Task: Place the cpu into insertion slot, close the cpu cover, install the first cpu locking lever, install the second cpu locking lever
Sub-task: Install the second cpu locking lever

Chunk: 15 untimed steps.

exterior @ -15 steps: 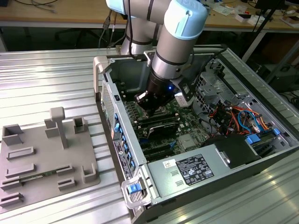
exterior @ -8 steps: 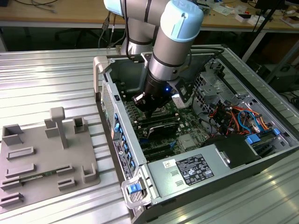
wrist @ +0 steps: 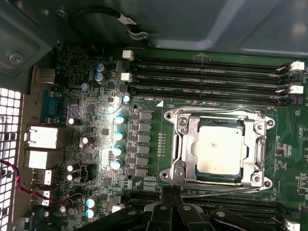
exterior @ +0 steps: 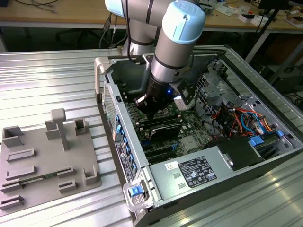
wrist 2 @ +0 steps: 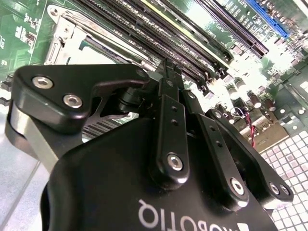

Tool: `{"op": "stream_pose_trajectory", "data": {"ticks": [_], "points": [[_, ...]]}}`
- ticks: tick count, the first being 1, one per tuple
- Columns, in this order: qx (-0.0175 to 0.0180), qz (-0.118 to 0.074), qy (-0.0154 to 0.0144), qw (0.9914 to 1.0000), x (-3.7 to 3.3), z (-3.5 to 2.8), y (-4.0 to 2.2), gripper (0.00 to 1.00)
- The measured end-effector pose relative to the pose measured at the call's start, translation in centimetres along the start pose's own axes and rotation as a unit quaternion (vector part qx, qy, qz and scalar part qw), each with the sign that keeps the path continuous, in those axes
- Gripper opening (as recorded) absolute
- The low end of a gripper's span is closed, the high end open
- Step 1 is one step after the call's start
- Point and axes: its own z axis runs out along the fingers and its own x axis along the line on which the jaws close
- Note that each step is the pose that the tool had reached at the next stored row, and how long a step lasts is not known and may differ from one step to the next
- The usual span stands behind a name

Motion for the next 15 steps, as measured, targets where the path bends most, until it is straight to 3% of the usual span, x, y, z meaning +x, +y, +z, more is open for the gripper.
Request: {"op": "stream_pose_trajectory", "data": {"ticks": [6,15], "points": [[-0.0013,-0.001,0.0,1.0,0.01,0.16,0.01,0.11],[-0.0061,-0.003,-0.0003,0.99998,-0.02,0.57,0.42,0.11]]}}
